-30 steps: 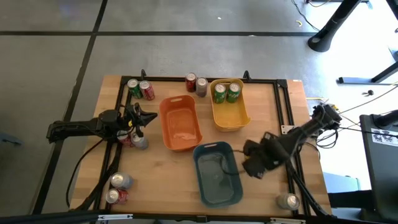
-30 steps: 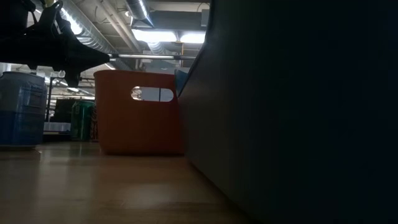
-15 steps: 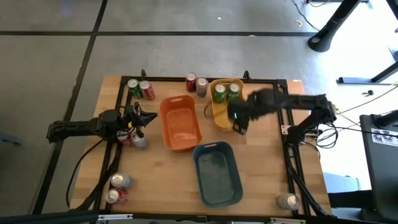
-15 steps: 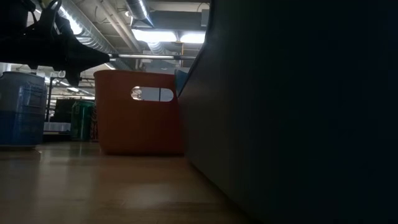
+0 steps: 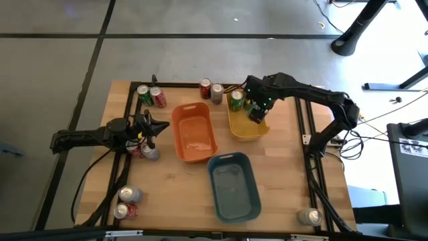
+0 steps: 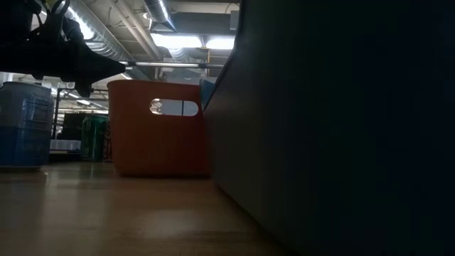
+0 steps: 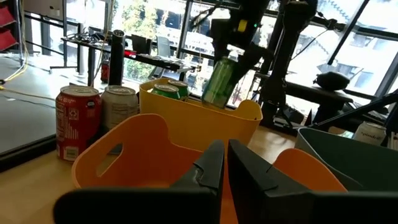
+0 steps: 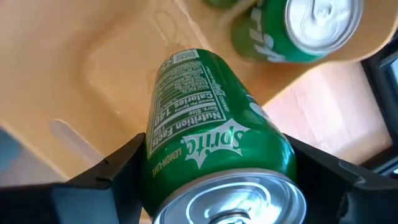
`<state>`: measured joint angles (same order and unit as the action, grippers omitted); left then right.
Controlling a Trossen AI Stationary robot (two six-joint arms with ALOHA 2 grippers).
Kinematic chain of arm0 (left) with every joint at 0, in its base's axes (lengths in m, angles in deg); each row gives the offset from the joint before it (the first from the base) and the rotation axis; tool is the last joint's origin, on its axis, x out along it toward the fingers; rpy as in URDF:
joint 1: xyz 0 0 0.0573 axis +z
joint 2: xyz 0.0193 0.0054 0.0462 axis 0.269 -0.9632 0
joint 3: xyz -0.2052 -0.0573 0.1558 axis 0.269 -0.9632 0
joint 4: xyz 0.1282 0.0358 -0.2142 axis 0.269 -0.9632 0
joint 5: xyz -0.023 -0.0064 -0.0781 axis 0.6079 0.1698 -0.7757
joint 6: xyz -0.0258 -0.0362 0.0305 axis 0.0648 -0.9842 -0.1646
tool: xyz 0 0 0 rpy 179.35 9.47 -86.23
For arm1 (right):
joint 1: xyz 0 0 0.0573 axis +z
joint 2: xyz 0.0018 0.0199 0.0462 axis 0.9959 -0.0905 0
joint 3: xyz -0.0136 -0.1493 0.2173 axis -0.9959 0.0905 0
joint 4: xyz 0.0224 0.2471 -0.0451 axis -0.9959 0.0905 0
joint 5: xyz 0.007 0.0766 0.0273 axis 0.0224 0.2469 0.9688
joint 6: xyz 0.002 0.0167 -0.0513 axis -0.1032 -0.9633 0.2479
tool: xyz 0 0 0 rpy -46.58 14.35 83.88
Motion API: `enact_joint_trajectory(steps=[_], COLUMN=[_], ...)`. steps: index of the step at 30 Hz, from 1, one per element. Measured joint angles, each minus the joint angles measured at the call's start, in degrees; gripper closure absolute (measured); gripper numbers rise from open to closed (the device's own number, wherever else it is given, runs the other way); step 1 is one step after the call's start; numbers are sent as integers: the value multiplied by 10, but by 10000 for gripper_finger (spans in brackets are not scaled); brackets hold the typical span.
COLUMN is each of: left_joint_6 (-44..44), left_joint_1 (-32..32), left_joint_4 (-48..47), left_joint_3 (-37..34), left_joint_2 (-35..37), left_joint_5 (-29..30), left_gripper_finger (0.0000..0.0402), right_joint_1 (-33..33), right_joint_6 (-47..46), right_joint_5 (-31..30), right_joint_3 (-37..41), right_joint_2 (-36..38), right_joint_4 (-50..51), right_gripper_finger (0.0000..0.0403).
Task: Sort soda cans
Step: Put the green soda can into the yellow bin
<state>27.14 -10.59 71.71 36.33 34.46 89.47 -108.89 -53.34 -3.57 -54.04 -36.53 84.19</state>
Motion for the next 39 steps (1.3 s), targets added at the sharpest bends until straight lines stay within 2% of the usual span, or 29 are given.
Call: enact_joint_trajectory(steps=[9,28,34,39], left_joint_6=[22,11,12,11], left_joint_1=[0,0,0,0], left_joint_4=[-1,-1,-1,-1], left_joint_3=[0,0,0,0], left_joint_2=[0,0,0,0], left_joint_5=[0,0,0,0], left_gripper_finger=[386,386,386,386], right_joint_1=[-26,-46,-45,-45], right_joint_6=[0,-5,-3,-2], right_joint_5=[2,-10,-15,-15], right_joint_3=[82,148,159,161], right_joint_2=[-1,-1,-1,0], right_joint_4=[-107,-178,-194,-216], right_gripper_finger=[109,108,56,46])
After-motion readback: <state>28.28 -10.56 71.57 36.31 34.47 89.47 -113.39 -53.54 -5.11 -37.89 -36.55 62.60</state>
